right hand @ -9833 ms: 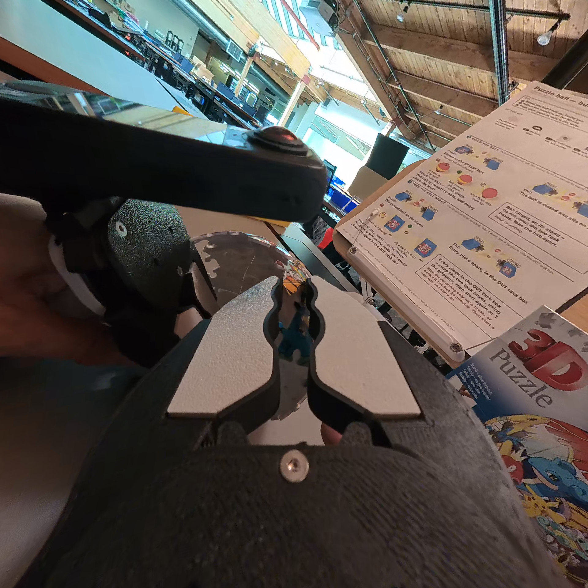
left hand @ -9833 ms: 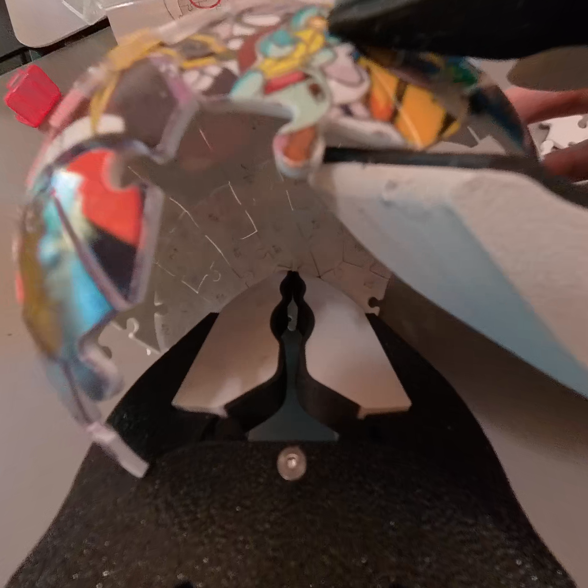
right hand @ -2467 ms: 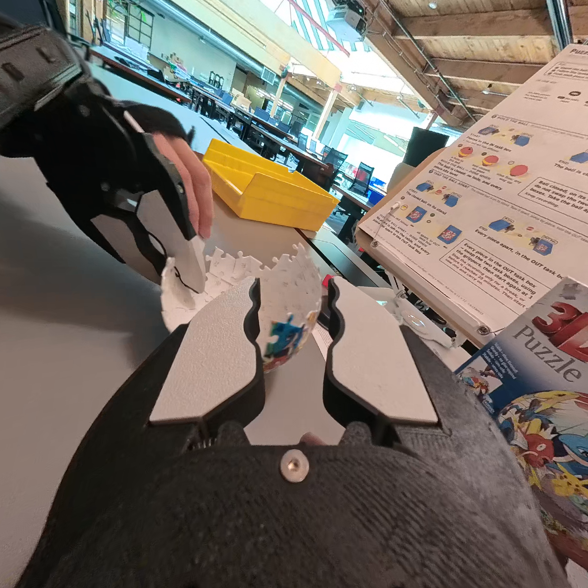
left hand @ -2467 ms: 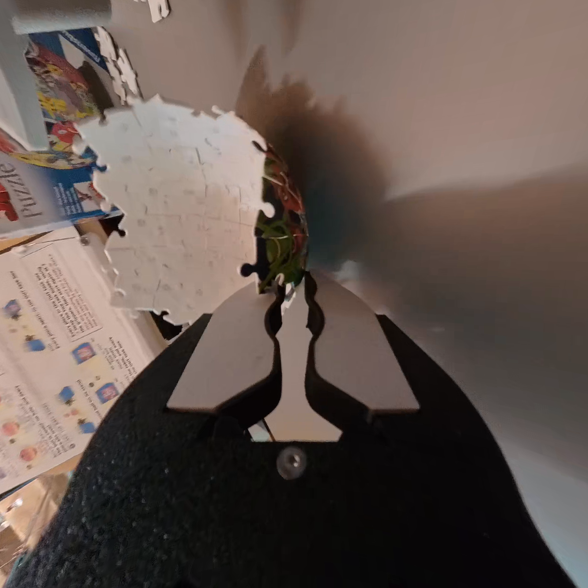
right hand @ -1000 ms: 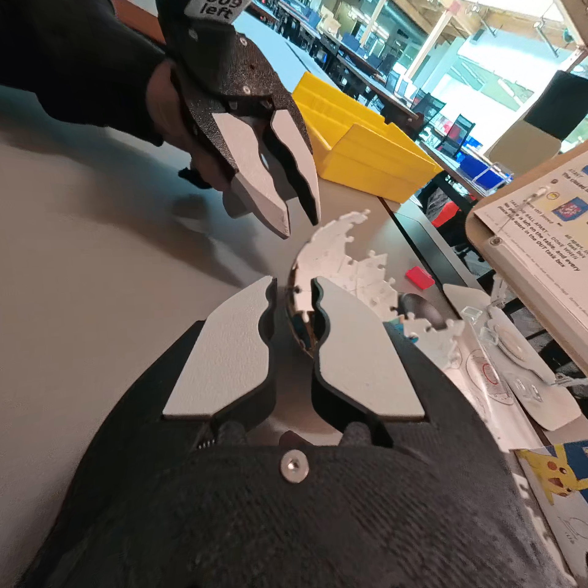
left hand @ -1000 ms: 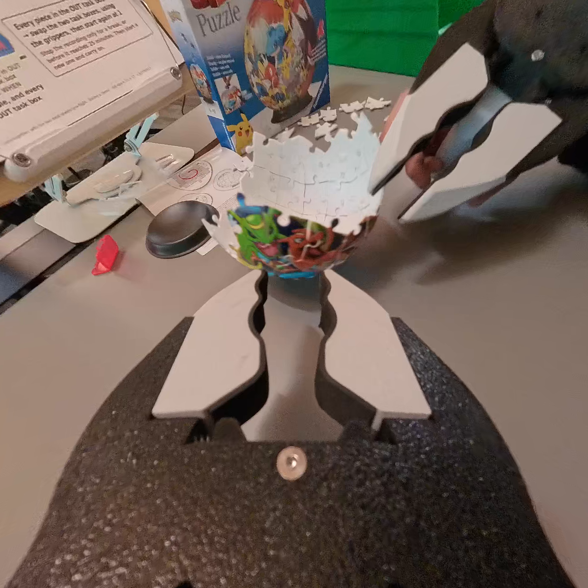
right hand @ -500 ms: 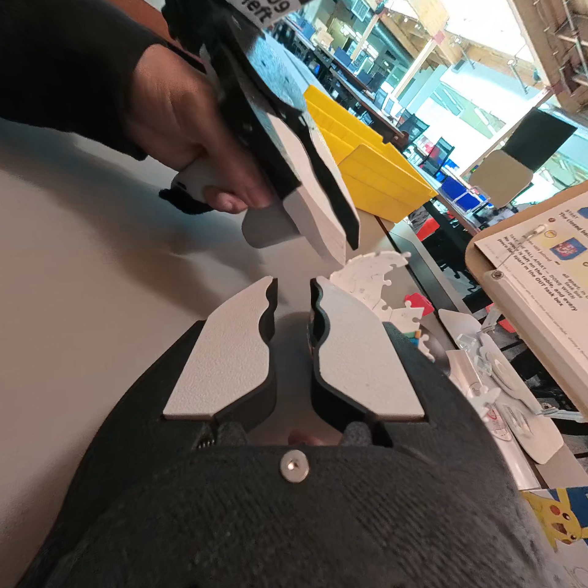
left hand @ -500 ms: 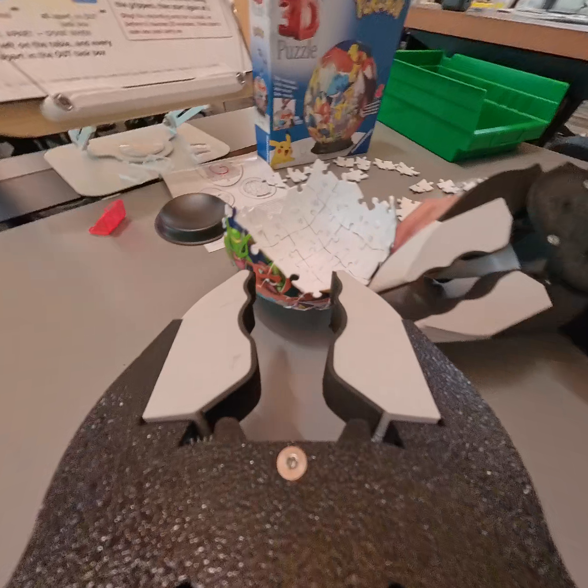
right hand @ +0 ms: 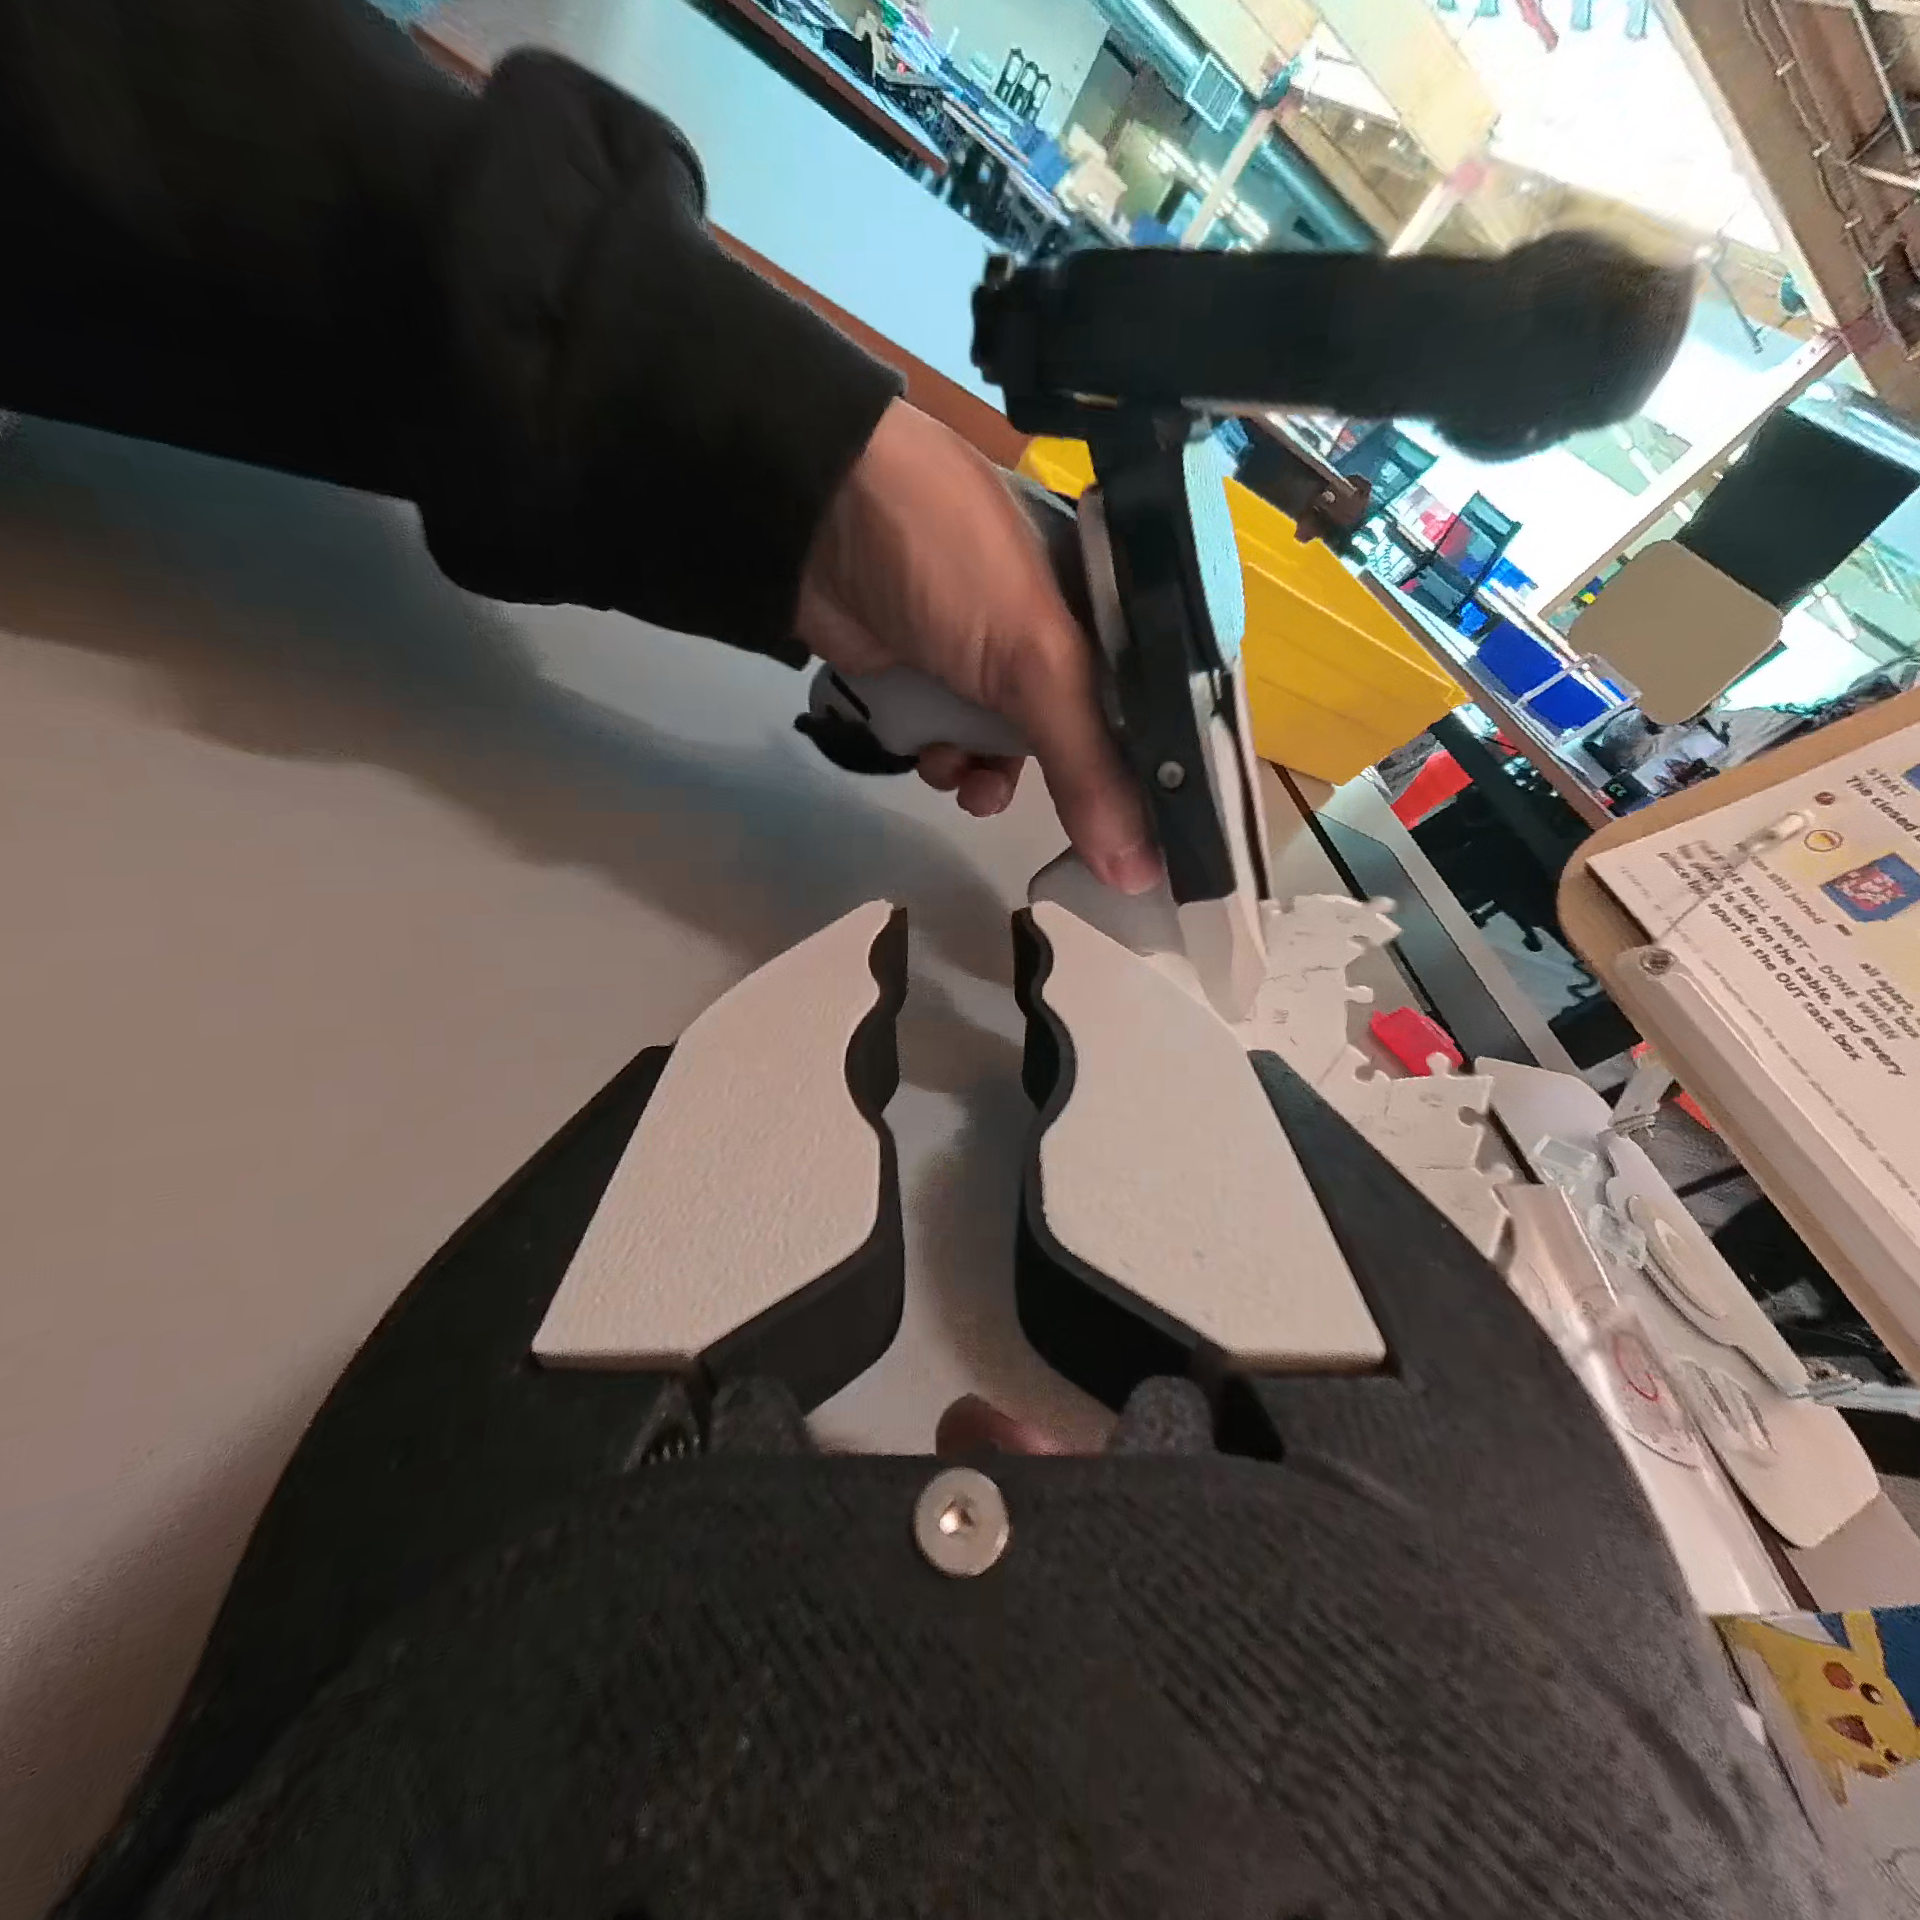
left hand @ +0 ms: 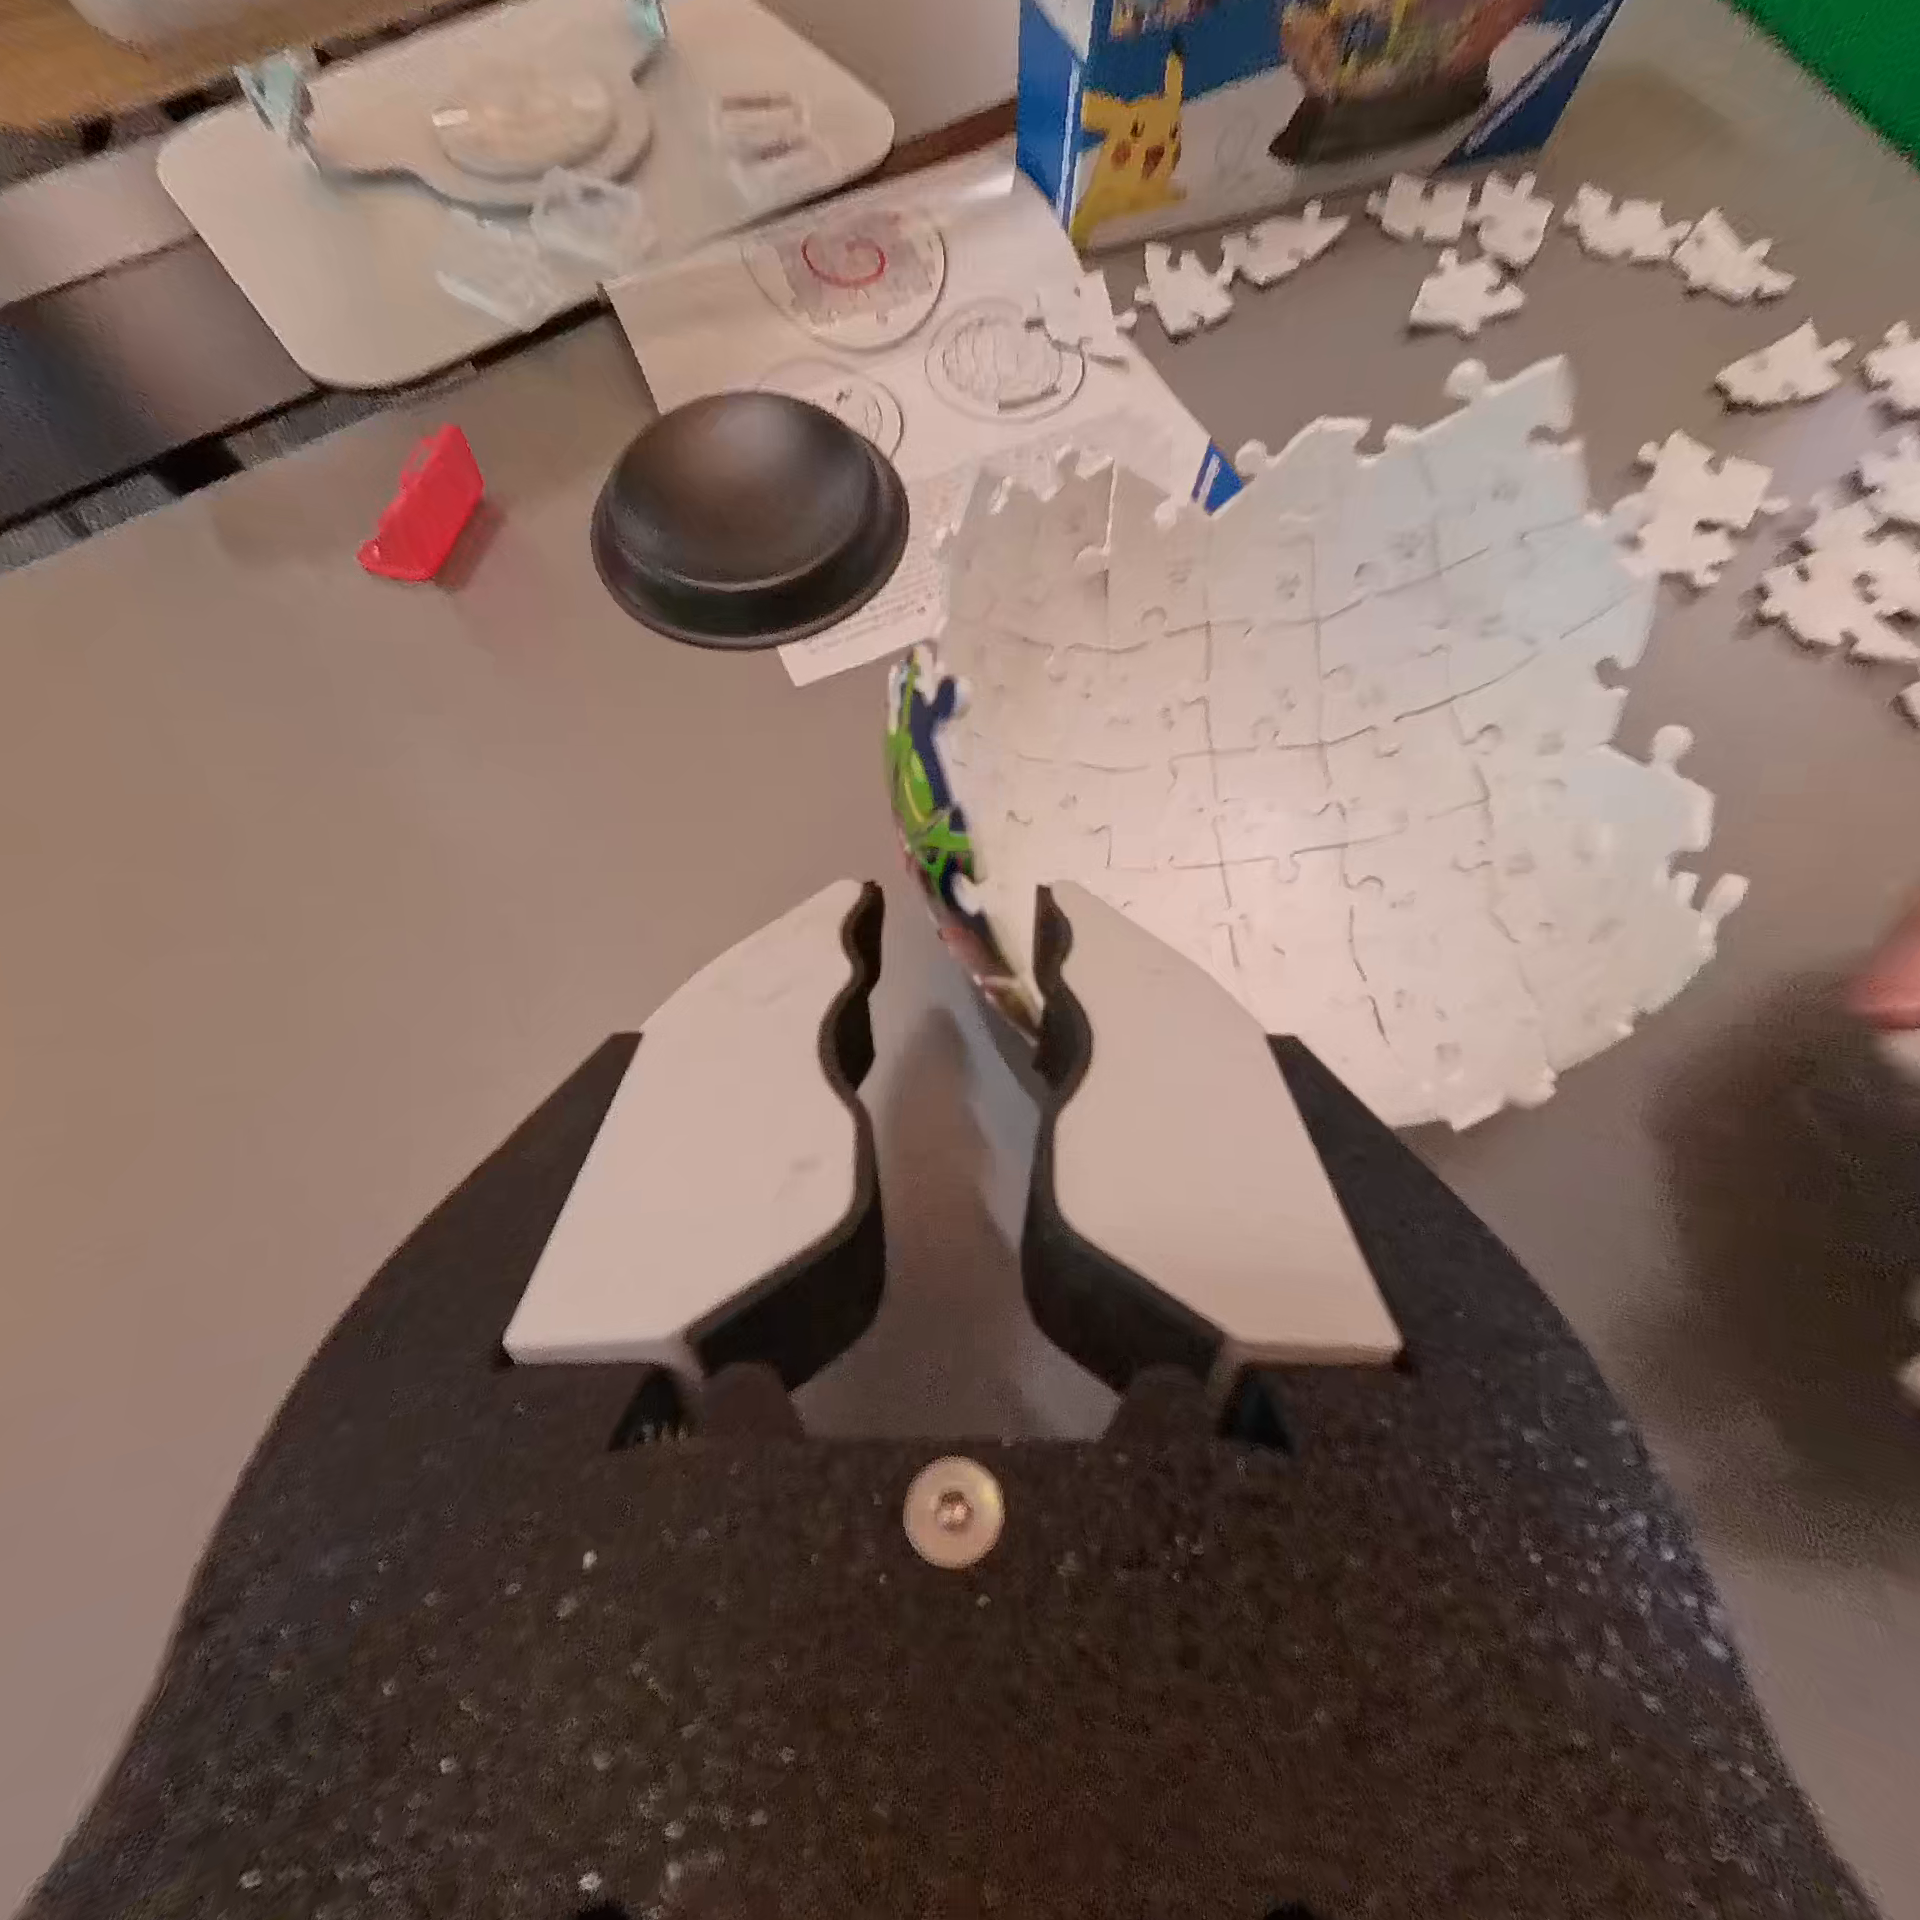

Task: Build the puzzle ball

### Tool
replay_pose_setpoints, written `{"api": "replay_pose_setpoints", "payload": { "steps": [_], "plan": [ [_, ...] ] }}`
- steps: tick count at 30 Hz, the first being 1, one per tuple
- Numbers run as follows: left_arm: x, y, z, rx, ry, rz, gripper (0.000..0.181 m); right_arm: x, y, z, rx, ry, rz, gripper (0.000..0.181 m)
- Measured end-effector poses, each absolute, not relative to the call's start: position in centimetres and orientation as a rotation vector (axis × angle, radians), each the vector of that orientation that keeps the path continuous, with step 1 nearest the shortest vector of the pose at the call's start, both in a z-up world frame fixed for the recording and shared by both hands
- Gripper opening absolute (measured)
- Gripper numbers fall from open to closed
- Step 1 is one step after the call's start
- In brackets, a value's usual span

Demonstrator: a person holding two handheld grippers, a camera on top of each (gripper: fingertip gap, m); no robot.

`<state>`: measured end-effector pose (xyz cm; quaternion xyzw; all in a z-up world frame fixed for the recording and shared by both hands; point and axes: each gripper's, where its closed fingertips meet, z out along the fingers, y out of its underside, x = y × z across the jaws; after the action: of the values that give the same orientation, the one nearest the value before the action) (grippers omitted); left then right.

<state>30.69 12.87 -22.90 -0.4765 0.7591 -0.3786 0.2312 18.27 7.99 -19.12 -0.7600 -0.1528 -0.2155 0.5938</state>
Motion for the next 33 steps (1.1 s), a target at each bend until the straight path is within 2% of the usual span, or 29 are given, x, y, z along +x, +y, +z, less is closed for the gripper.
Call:
{"api": "replay_pose_setpoints", "payload": {
  "steps": [8, 17, 21, 33],
  "plan": [
    [32.1, 13.5, -24.3, -1.300, 2.284, -0.884, 0.009, 19.2, 2.5, -16.0, -1.749, -0.177, -0.511, 0.020],
    [33.8, 12.1, -23.8, -1.026, 2.483, -0.841, 0.007, 30.2, -16.6, -18.2, -1.904, 0.580, -0.823, 0.026],
    [34.3, 11.1, -23.3, -0.888, 2.535, -0.832, 0.007, 32.6, -21.5, -19.2, -1.896, 0.761, -0.862, 0.031],
    [34.1, 8.6, -22.2, -0.632, 2.655, -0.886, 0.010, 38.3, -22.5, -21.1, -1.946, 0.828, -0.816, 0.032]
  ]
}}
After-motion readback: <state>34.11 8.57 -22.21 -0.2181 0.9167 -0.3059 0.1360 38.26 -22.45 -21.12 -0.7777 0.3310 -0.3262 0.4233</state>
